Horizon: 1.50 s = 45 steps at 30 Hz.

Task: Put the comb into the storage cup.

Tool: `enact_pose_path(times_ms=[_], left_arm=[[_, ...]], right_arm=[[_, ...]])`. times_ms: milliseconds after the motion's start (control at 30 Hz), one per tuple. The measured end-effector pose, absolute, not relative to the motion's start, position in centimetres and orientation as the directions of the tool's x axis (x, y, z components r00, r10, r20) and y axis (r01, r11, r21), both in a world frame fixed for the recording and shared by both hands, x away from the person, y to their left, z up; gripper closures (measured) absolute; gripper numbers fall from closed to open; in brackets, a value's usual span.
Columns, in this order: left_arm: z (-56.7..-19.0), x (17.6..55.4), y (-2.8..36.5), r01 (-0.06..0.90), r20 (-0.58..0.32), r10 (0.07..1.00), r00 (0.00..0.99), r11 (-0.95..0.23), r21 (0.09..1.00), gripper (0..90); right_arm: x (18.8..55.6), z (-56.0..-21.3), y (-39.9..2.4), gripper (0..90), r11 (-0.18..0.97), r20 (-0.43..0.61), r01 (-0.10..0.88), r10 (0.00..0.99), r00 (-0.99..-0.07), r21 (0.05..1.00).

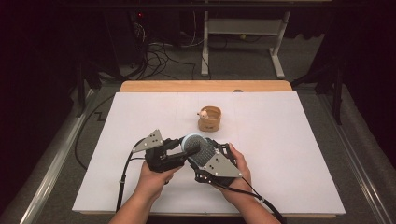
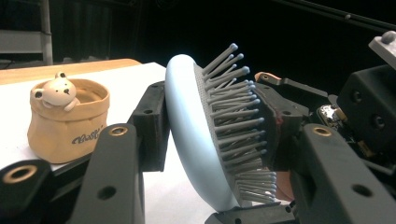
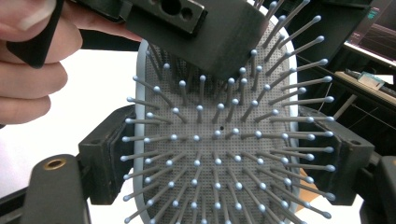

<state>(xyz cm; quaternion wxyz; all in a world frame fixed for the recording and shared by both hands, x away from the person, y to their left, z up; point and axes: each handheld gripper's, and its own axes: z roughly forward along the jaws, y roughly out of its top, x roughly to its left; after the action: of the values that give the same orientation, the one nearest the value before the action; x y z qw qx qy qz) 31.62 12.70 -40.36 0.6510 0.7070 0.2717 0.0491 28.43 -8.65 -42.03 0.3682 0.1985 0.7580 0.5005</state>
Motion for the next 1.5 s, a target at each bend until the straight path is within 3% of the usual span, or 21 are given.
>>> enact_pose_path(times_ms=[933,1200,1500], left_arm=[[-39.98,31.19,12.57,0.284,-0.256,0.462,0.849,0.008,0.959,57.2],[-39.90,31.11,12.63,0.274,-0.246,0.469,0.848,0.009,0.962,57.6],[-39.70,31.08,13.00,0.261,-0.236,0.488,0.841,0.016,0.965,57.9]], right_arm=[[28.29,-41.97,-8.42,19.5,0.418,-0.379,-0.090,0.685,-0.622,0.904],[28.65,-42.09,-8.51,15.0,0.408,-0.343,-0.051,0.688,-0.639,0.912],[28.72,-42.15,-8.52,3.1,0.411,-0.326,-0.024,0.684,-0.652,0.911]])
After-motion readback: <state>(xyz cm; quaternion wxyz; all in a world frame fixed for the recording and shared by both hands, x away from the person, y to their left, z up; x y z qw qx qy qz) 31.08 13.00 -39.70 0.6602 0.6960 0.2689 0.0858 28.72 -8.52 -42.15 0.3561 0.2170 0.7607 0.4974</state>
